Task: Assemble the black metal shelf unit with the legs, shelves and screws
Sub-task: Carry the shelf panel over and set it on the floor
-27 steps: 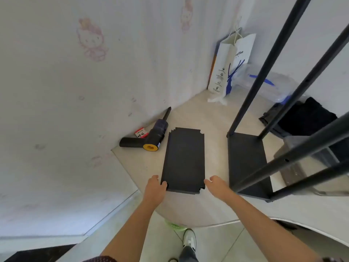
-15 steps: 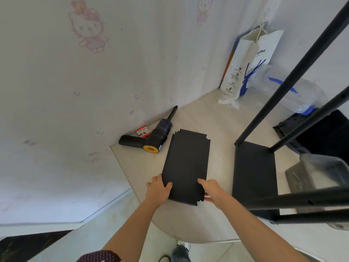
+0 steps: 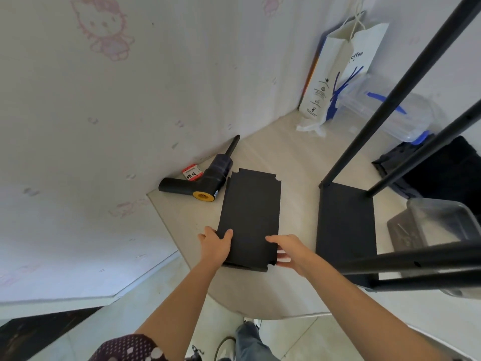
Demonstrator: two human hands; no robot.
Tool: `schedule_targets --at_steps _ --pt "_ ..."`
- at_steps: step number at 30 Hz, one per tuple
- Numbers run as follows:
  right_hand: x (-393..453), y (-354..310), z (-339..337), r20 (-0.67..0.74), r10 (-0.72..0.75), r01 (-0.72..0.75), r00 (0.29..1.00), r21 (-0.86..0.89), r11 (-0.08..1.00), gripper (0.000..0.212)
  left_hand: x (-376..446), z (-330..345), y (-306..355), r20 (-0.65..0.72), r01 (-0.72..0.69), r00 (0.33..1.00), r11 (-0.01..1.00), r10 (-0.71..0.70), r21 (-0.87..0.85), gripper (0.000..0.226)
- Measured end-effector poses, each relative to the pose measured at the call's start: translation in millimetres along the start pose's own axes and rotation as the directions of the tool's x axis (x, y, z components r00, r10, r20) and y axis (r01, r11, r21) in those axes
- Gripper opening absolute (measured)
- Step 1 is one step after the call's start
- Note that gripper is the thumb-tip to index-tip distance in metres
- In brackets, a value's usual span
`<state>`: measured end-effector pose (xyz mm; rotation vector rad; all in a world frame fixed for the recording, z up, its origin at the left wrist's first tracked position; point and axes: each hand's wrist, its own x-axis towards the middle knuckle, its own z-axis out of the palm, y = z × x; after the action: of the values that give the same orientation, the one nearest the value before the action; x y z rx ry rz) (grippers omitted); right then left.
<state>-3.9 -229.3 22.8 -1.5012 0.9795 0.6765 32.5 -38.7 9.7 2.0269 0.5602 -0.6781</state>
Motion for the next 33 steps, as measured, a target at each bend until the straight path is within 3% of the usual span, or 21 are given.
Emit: schedule_targets --at_steps 3,6,10,15,21,33 --pt "-7.9 3.6 -3.4 -0.001 0.010 -0.010 1.000 0.061 0.998 0.034 -1.3 -5.8 -5.6 0.046 0.051 0.998 0.993 -0.047 -0.103 0.047" --pt "-16.0 12.2 -2.5 0.037 0.042 -0.046 0.998 0.124 0.991 0.028 -3.0 -14.0 -14.6 0.196 0.174 0.972 0.958 -0.129 -0.229 0.051" --pt "-26.6 29.3 2.5 0.028 0.030 -0.033 0.999 0.132 0.991 0.030 -11.4 -27.1 -31.9 0.362 0.169 0.930 0.952 -0.067 -0.256 0.047" --pt "-51.5 61.5 9.9 0.075 0.012 -0.029 0.997 0.220 0.975 0.028 -35.8 -35.8 -55.1 0.394 0.146 0.919 0.938 -0.011 -0.315 0.049" --pt "-86.5 111.4 24.8 0.011 -0.032 0.027 0.999 0.318 0.948 0.036 -70.7 -48.4 -89.9 0.502 0.213 0.865 0.902 0.004 -0.375 0.043" --pt "-173.8 195.9 13.7 -0.003 -0.059 0.053 0.998 0.486 0.872 0.025 -172.5 -47.5 -108.4 0.589 0.345 0.806 0.859 -0.065 -0.378 0.021"
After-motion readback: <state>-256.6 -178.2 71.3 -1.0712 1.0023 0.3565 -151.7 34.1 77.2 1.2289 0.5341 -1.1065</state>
